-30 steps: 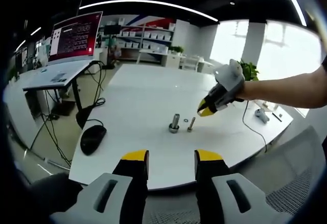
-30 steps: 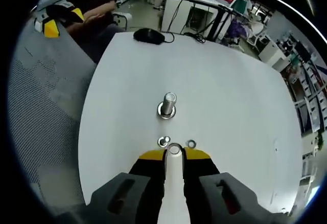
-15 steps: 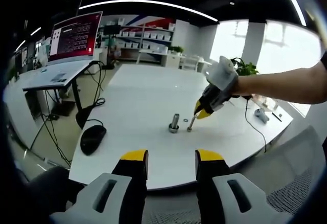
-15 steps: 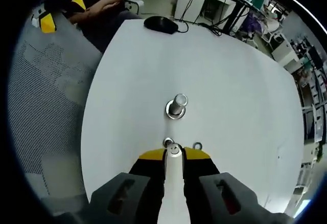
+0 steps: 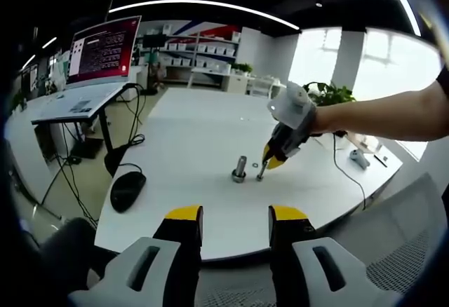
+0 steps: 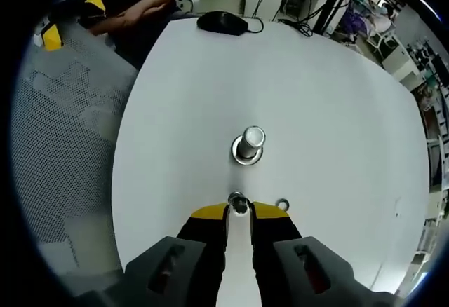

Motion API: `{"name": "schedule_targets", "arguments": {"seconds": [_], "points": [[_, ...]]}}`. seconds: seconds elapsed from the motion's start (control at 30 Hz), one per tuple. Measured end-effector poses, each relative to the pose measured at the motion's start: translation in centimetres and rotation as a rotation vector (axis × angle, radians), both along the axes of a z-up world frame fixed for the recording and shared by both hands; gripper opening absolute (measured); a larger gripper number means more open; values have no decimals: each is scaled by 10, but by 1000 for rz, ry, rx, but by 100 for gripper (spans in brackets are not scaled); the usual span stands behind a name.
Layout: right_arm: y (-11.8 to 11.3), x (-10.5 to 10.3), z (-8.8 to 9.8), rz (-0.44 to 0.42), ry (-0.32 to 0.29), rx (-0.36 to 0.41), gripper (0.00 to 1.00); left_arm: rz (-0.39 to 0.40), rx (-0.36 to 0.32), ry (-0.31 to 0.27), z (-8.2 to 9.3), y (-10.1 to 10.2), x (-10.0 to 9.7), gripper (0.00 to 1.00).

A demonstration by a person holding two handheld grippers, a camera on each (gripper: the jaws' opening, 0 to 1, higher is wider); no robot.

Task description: Place the washer onto the threaded stud by aligning its center hole with the stud, sliding it down to the base, and recovering from edge contact or off-axis alignment until the washer reaches the visible bottom stop.

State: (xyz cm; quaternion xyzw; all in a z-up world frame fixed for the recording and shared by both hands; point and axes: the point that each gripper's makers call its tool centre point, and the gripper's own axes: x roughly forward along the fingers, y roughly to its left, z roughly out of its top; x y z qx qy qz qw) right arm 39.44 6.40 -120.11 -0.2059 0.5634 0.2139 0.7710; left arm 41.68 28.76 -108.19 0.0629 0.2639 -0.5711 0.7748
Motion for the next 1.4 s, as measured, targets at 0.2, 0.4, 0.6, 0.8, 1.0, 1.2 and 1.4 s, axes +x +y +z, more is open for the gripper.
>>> {"name": "schedule_targets", "arguments": {"seconds": [0.2,0.4,0.6,0.8,1.0,1.2,1.4], "points": [[1,0,-12,-5,24,4,14,1,2,0,0,0,0,35],[0,4,-23,-17,39,10,14,-1,4,0,0,0,-1,35],[4,1,-23,-64,33,44,19,1,5,-3,0,0,-1,34],[-8,0,-19,-109,6,69,22,-1,6,-1,0,-1,-1,34],[-29,-4,-13,-166,-14,77,22,0,4,-1,0,0,0,34],[-47,1,-17,-273,-39,84,22,5,0,0,1,0,0,34],[-49,4,-26,-352,-48,101,22,6,-1,1,1,-1,0,34]]}}
